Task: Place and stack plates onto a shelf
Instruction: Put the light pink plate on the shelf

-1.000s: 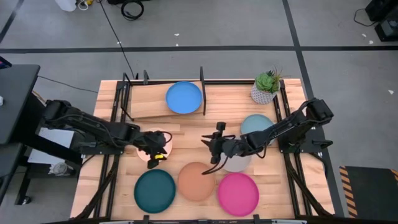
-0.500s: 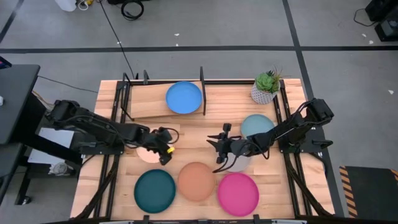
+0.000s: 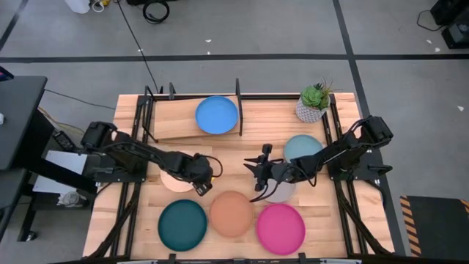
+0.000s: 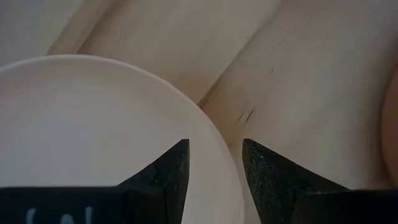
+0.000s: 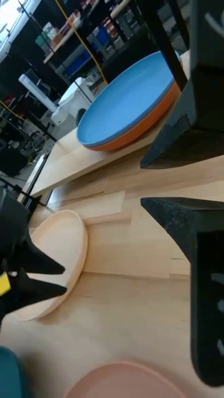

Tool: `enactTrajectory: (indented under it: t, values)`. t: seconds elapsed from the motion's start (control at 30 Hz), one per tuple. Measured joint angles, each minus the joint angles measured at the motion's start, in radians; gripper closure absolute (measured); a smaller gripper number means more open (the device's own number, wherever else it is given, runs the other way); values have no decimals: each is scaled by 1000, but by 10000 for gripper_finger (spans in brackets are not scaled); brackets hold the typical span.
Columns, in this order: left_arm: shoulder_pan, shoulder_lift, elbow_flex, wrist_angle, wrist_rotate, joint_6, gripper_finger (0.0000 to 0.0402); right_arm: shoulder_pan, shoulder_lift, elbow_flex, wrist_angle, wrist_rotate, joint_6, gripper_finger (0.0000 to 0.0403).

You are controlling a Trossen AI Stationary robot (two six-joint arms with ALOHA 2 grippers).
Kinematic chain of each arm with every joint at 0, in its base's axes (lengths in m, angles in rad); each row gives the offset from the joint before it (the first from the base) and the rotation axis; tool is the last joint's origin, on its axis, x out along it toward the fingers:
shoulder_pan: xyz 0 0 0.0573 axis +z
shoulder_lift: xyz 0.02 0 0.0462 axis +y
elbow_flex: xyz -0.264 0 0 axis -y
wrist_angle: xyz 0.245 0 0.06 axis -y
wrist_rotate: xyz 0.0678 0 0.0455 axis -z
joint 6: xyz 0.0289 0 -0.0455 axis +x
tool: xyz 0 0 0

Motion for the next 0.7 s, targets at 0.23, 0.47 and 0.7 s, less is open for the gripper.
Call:
enactTrajectory:
  t: [0.23,0.47,0.7]
  values:
    - [0,58,12,-39,-2,0,246,-3,0,0,-6,-36,13,314]
    - [0,81,12,-69,-9,3,265,-3,0,0,-9,-51,17,314]
    - [0,80,20,-81,43,32,352,-3,0,0,-9,-52,20,314]
